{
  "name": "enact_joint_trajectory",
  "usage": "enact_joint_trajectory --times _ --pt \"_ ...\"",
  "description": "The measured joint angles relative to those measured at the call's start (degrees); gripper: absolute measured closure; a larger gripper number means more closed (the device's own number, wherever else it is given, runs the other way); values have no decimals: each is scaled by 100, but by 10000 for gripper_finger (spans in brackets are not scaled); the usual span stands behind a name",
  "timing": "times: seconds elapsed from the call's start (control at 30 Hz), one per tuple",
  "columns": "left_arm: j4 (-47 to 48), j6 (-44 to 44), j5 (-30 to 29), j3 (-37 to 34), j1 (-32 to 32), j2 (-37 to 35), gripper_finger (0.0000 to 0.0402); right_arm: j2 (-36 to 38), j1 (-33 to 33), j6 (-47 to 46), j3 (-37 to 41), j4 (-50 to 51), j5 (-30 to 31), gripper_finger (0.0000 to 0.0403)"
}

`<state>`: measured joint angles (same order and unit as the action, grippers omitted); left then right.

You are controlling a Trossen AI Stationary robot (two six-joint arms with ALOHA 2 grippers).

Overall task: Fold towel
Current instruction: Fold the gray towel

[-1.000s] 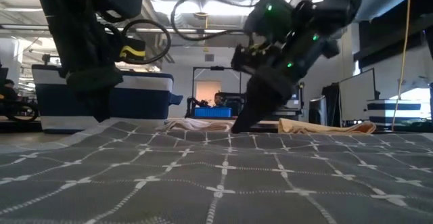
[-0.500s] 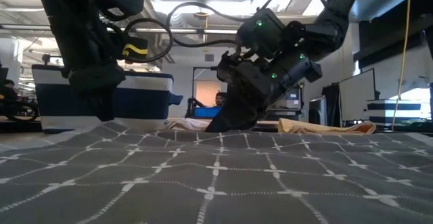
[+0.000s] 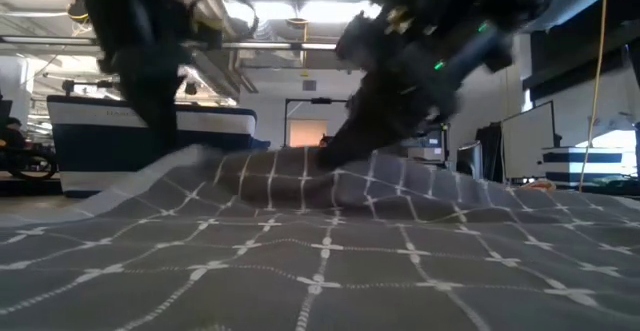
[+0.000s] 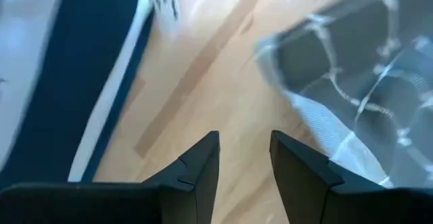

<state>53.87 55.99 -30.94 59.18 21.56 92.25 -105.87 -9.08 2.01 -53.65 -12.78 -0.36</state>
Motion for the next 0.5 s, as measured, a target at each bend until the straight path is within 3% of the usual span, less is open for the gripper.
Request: enact_joint_trajectory --times 0.13,0.27,0.4,0.5 --pt "-37 96 -320 181 115 -374 276 49 -863 159 0 130 831 393" --pt "-187 376 -516 234 261 -591 276 -14 -1729 241 -7 34 1238 398" --pt "-992 277 -510 234 393 -639 276 -81 -2378 111 -7 249 1459 395" --pt "-1975 -265 -306 234 462 -632 276 -89 -2650 -26 2 547 1891 399"
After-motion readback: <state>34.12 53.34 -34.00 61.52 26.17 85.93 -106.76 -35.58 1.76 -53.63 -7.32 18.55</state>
